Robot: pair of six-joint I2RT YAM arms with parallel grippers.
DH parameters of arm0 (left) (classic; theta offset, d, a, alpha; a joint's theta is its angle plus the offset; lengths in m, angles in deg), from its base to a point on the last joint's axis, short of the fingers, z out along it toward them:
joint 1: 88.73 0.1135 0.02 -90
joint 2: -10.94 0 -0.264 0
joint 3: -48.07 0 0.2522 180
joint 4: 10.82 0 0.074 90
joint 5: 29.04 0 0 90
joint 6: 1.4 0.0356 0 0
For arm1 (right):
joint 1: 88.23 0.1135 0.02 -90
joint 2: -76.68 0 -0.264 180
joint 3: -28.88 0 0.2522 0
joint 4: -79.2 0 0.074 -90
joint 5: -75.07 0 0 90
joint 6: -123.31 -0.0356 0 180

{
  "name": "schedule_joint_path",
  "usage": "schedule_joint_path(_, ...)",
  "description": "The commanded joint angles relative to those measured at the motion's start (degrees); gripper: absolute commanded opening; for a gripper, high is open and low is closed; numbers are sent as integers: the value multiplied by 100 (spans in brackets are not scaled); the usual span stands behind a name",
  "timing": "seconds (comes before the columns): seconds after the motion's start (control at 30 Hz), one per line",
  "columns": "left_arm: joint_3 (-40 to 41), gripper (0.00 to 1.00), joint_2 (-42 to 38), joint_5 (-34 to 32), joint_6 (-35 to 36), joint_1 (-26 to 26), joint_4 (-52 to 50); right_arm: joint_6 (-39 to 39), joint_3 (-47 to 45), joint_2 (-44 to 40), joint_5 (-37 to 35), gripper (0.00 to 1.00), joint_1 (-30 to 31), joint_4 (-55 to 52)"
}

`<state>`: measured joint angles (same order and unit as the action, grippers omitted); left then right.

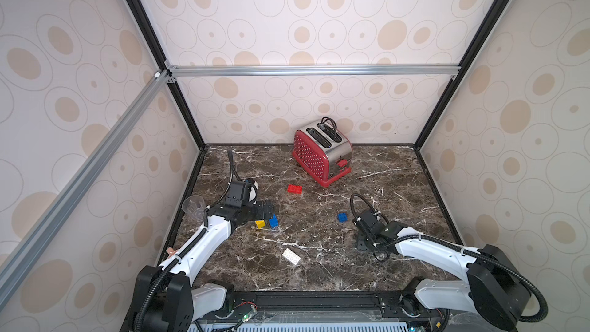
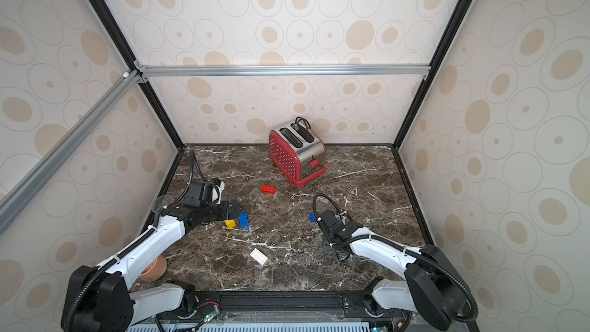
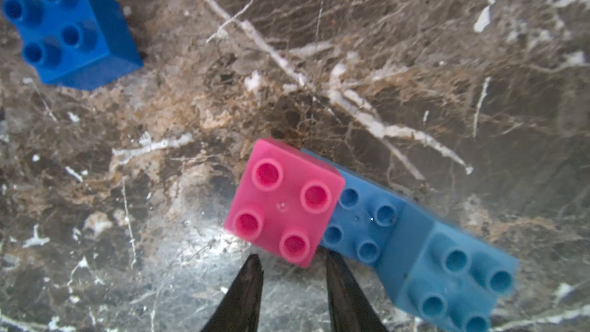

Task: Assemble a carrot with lego
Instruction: Move the lego brick at the center of the board, then pick up the lego brick from the center of the board.

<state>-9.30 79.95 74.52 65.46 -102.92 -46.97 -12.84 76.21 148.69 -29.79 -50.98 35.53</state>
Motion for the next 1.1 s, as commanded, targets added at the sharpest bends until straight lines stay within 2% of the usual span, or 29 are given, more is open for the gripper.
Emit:
schedule_joint_path(0.0, -138, 99, -114, -73, 11, -30, -83, 70, -8, 50, -225, 38, -121, 148)
schedule_joint_path(0.27, -121, 99, -151, -74, 11, -26, -103, 163, 19, 224, -273, 38, -442, 408)
schedule_joint_path(0.43, -119, 99, -185, -191, -30, -29, -238, 265, 178, 414, 215, 39, -418, 299)
schedule_joint_path(0.53, -206, 99, -168, -608, -93, -150, -578, 243, 292, 428, 386, 42, -156, 92)
schedule_joint_path(0.67, -402, 99, -42, -1612, -245, -737, -1122, 128, 550, 437, 421, 48, 306, -278)
schedule_joint_path(0.83, -624, 96, 503, -2523, -1134, -898, -1783, 79, 823, 397, 496, 54, 551, -494)
schedule_joint_path(1.07, -784, 90, 937, -2398, -2278, -895, -1648, 141, 1017, 317, 458, 59, 589, -649)
